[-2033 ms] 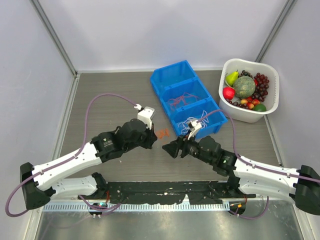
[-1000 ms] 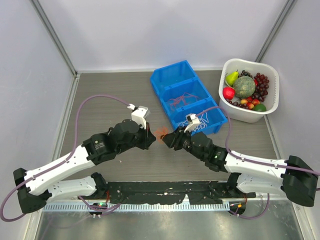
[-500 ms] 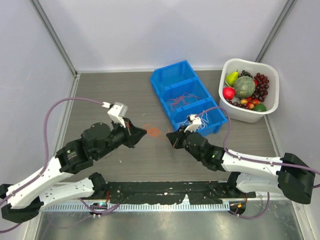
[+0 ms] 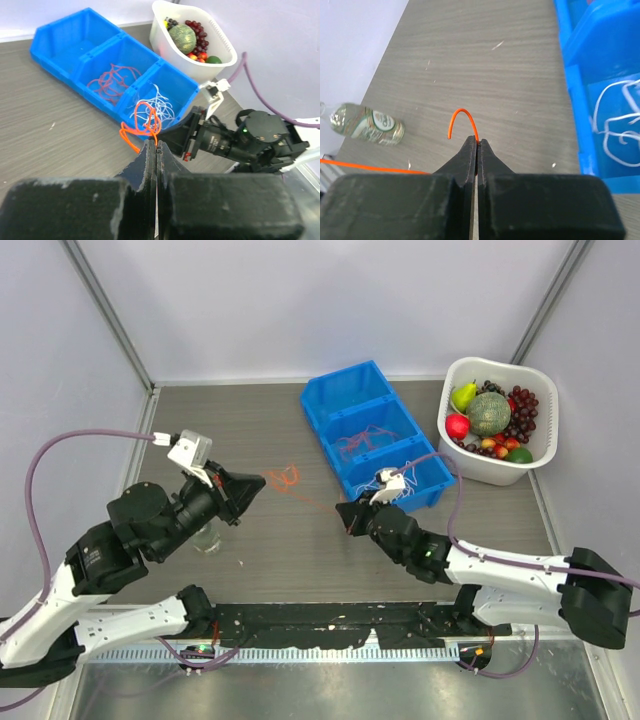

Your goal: Untangle the cables

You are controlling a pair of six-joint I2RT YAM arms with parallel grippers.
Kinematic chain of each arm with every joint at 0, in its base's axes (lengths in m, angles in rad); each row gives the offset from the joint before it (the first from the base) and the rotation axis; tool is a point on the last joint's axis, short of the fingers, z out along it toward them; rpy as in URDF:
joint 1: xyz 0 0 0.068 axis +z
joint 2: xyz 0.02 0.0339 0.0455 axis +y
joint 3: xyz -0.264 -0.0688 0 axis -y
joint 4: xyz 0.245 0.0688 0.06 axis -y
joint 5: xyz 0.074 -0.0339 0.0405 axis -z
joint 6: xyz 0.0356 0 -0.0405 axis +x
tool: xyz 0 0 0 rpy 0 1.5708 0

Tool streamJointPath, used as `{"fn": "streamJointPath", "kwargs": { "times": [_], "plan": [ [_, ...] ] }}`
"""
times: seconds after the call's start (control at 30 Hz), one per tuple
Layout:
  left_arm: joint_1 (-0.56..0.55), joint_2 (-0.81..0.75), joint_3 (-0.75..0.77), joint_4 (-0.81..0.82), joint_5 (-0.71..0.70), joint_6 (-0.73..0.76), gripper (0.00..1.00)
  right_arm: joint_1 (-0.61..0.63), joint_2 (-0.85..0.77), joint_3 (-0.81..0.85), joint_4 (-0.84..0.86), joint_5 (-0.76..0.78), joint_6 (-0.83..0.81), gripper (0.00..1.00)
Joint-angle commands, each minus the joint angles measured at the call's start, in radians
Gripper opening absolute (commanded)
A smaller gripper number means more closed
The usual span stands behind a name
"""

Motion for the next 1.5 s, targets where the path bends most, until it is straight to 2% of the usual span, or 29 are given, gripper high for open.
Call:
{"fn": "streamJointPath", "kwargs": {
  "times": [0.0,0.13,0.33,0.37,0.4,0.47,0.5,0.57,0.73,0.87,1.07,1.2,1.27,1.33,1.47],
  "plan": [
    [-0.001,0.025,0.127,-0.044,-0.108,0.081,0.00,-0.005,-0.085,0.060,-0.182,0.212,-0.122,0.01],
    [-0.001,0.039,0.043,-0.077,-0.107,0.057,0.00,-0.005,-0.238,0.126,-0.225,0.173,-0.197,0.01],
    [-0.001,0.059,-0.146,-0.052,-0.051,-0.011,0.01,-0.005,-0.271,0.240,-0.234,-0.031,-0.168,0.01],
    [0.001,0.064,-0.161,-0.062,-0.051,-0.016,0.05,-0.005,-0.272,0.258,-0.230,-0.047,-0.159,0.01],
    [-0.001,0.062,-0.182,-0.068,-0.059,-0.022,0.14,-0.005,-0.275,0.266,-0.228,-0.074,-0.150,0.01],
    [-0.001,0.044,-0.224,-0.066,-0.067,-0.034,0.46,-0.007,-0.271,0.292,-0.230,-0.116,-0.143,0.01],
    [-0.001,0.027,-0.250,-0.049,-0.065,-0.036,0.55,-0.005,-0.268,0.310,-0.236,-0.125,-0.140,0.01],
    [0.001,-0.020,-0.302,0.022,-0.045,-0.043,0.69,-0.003,-0.257,0.336,-0.243,-0.157,-0.133,0.01],
    [0.001,-0.083,-0.402,0.284,0.137,-0.003,0.82,-0.005,-0.254,0.395,-0.282,-0.228,-0.116,0.01],
    [-0.001,-0.033,-0.400,0.486,0.255,0.030,0.89,-0.005,-0.266,0.425,-0.316,-0.272,-0.110,0.01],
    [0.001,0.134,-0.333,0.635,0.329,0.053,0.90,-0.005,-0.280,0.457,-0.334,-0.321,-0.097,0.01],
    [-0.001,0.199,-0.318,0.727,0.488,0.041,0.87,-0.003,-0.282,0.464,-0.331,-0.329,-0.087,0.01],
    [0.001,0.223,-0.308,0.751,0.512,0.038,0.78,-0.005,-0.277,0.470,-0.325,-0.334,-0.085,0.01],
    [-0.001,0.251,-0.285,0.706,0.479,0.037,0.62,-0.005,-0.272,0.482,-0.308,-0.341,-0.079,0.01],
    [-0.001,0.262,-0.322,0.685,0.456,0.049,0.38,-0.005,-0.253,0.554,-0.294,-0.343,-0.087,0.01]
  ]
}}
